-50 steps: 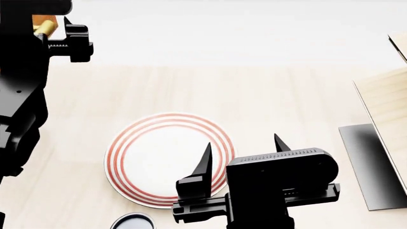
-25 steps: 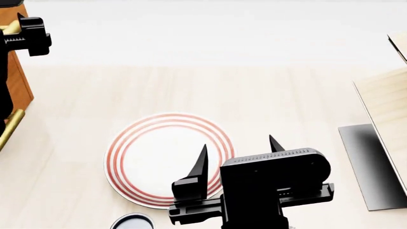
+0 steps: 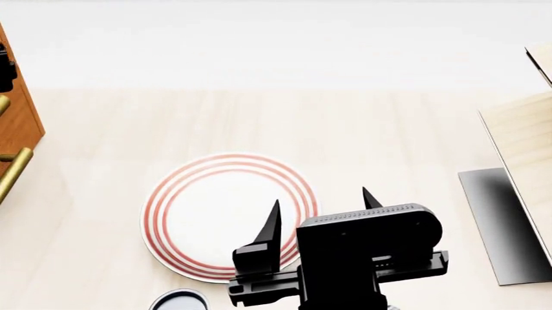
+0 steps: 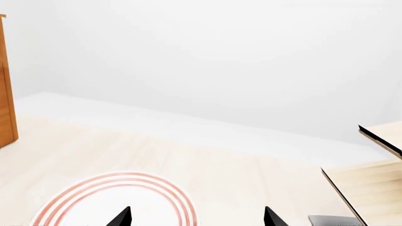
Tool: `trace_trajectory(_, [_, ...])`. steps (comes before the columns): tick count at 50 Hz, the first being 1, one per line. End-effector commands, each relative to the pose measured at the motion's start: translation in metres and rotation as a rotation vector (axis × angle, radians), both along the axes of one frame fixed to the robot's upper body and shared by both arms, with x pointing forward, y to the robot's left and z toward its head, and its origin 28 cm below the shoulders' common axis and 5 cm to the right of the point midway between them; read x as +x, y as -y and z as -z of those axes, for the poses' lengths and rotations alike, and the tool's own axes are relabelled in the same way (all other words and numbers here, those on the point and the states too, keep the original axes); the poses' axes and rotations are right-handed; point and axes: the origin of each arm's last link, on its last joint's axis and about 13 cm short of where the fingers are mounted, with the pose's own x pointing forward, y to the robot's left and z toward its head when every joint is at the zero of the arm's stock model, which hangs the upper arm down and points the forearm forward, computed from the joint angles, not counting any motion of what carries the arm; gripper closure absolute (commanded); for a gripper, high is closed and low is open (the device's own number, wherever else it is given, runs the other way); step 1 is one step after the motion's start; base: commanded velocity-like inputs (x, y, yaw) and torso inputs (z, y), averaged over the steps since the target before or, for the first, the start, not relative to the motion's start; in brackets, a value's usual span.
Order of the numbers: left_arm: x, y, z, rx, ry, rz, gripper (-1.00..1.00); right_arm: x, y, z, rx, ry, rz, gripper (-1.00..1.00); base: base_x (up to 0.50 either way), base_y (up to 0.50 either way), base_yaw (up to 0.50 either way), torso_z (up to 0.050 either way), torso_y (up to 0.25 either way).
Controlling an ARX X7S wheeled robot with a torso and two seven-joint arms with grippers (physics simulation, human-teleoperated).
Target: Close the top drawer of the cabinet.
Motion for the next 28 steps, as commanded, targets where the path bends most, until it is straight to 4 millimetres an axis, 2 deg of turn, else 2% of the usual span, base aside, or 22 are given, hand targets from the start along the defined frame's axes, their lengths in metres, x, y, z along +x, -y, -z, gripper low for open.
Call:
trace_trajectory(1, [-0.010, -0.030, 0.023, -0.004, -0.087, -0.170, -1.00, 0.001, -0.001, 0.003, 0.001, -0.007, 0.002, -1.00, 0.00, 0.00, 0.00, 0.000, 0.000])
trace_trajectory(12, [-0.014, -0.034, 0.027, 0.018, -0.106, -0.219, -1.00, 0.001, -0.001, 0.005, 0.003, -0.011, 0.003, -1.00, 0.00, 0.00, 0.00, -0.001, 0.000])
trace_trajectory(20, [-0.013, -0.029, 0.026, 0.018, -0.097, -0.189, -1.00, 0.001, -0.001, 0.007, 0.003, -0.016, 0.003, -1.00, 0.00, 0.00, 0.00, 0.000, 0.000])
trace_trajectory(25, [-0.013, -0.019, 0.018, -0.034, -0.054, -0.072, -1.00, 0.001, -0.001, 0.007, 0.004, -0.018, 0.005, -1.00, 0.00, 0.00, 0.00, 0.000, 0.000])
trace_trajectory(28, [-0.013, -0.006, 0.009, -0.052, -0.014, 0.021, -1.00, 0.001, -0.001, 0.007, 0.005, -0.017, 0.005, -1.00, 0.00, 0.00, 0.00, 0.000, 0.000])
